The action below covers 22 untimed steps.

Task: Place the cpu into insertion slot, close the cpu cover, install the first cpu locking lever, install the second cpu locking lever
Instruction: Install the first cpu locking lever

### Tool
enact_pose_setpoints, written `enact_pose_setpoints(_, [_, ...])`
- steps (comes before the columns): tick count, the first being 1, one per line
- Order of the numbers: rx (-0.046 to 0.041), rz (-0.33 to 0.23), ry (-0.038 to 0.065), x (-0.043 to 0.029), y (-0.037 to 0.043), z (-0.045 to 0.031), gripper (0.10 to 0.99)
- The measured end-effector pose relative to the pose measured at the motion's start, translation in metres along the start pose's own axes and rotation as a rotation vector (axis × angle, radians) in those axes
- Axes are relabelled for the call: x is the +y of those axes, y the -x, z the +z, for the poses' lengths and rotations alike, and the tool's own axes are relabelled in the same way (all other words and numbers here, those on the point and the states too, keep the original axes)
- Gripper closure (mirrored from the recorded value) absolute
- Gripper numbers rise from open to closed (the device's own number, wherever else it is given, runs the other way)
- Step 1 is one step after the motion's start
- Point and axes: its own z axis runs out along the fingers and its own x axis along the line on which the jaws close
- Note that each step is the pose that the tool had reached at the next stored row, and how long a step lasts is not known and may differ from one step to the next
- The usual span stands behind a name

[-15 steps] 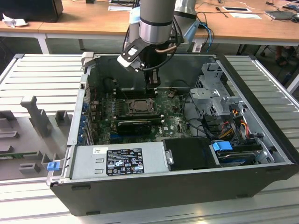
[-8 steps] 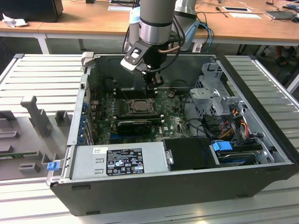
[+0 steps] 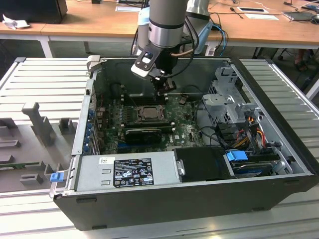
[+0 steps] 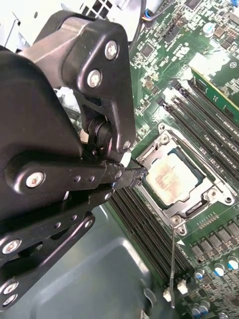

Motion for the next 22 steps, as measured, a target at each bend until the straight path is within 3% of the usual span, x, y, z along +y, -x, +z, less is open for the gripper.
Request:
enact_pose_setpoints(8, [0.0006,-0.065,-0.003,0.0,0.0,0.0,0.98])
enact_pose_setpoints(22, [0.002,-0.256,-0.011,-0.0004,-0.0001,0.0003,0.98])
